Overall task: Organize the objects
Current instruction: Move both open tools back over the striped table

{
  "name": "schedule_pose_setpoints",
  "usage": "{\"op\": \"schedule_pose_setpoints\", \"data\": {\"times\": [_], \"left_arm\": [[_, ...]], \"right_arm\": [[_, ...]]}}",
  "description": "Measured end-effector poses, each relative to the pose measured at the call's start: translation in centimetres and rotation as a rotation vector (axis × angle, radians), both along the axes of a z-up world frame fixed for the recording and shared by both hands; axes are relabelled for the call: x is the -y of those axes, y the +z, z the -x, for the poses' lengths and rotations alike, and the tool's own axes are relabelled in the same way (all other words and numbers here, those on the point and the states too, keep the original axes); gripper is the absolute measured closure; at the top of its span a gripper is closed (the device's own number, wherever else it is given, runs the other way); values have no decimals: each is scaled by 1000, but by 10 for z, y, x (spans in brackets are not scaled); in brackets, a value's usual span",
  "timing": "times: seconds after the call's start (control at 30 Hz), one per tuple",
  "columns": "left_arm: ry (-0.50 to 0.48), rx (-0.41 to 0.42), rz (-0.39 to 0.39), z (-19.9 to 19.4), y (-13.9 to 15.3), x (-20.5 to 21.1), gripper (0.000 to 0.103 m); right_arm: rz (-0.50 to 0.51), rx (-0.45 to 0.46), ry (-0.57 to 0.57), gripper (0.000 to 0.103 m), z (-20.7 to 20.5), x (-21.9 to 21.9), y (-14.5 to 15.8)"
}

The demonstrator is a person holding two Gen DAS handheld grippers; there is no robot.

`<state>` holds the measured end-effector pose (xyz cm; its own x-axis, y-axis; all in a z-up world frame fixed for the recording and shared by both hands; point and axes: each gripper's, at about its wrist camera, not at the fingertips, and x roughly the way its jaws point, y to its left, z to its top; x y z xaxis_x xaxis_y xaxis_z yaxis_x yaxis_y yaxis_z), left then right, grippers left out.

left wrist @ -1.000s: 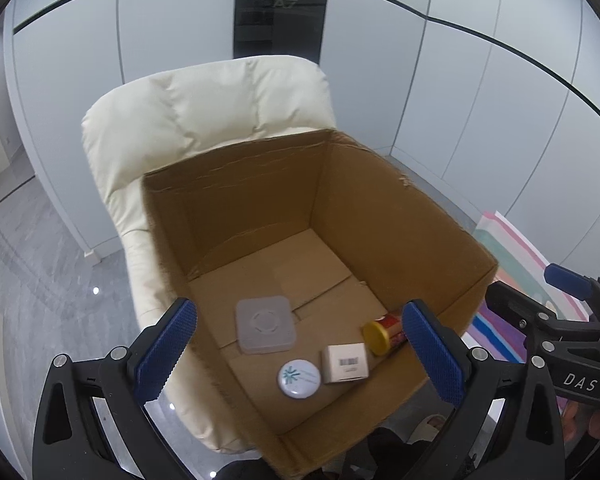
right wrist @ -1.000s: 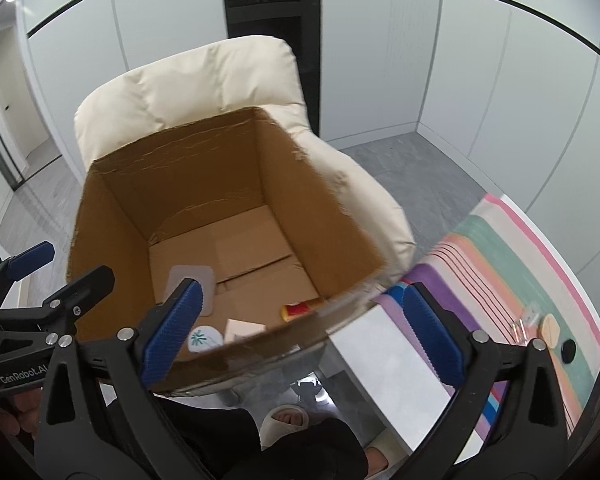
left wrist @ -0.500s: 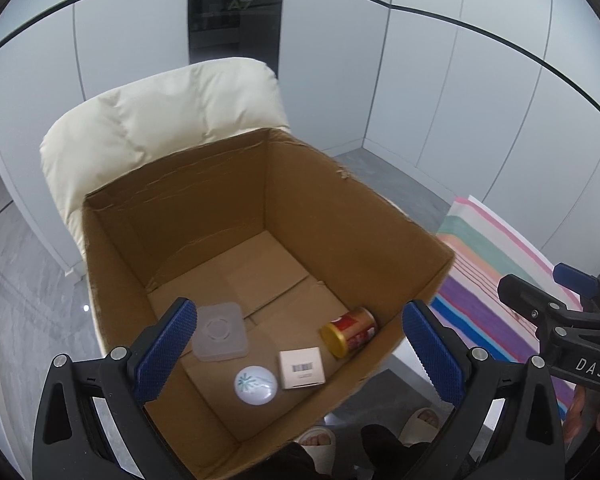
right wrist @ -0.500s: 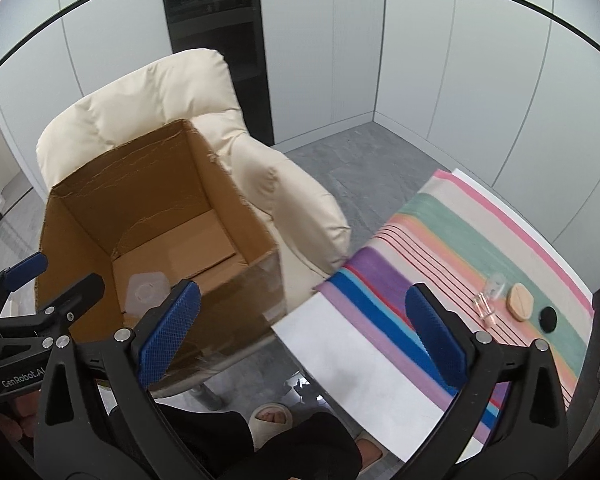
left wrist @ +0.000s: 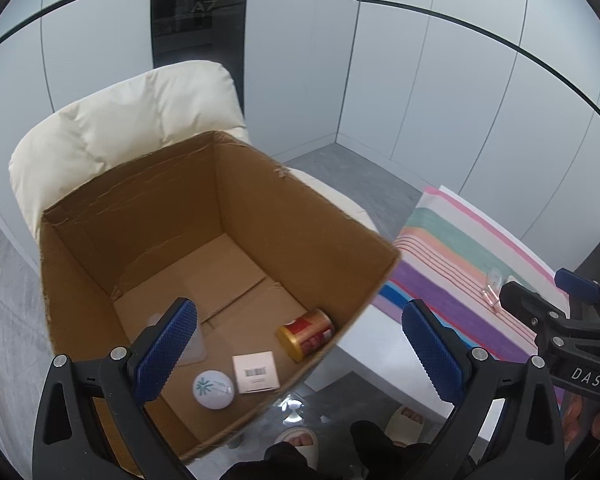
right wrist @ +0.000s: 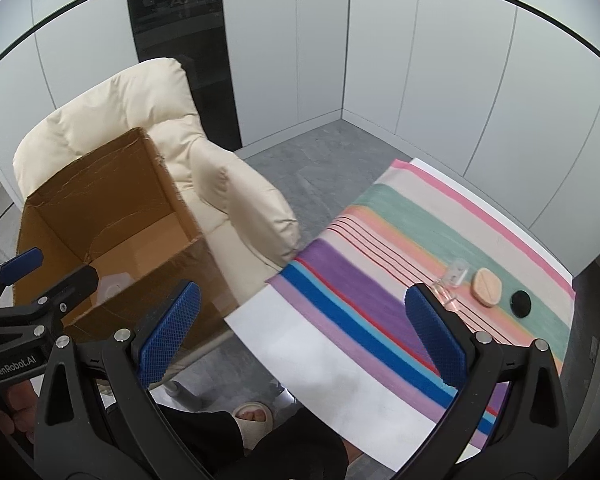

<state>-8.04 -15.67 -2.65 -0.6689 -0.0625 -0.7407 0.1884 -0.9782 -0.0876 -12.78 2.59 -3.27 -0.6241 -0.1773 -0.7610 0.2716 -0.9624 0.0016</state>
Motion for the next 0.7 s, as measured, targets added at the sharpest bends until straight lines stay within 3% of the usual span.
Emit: {"op": "schedule_pose_setpoints", "data": {"times": [0.7], "left_arm": [[-180,12,-10,28,-1,-96,0]], "right_arm": [[-10,10,-166,0,-4,-100,-3]]}}
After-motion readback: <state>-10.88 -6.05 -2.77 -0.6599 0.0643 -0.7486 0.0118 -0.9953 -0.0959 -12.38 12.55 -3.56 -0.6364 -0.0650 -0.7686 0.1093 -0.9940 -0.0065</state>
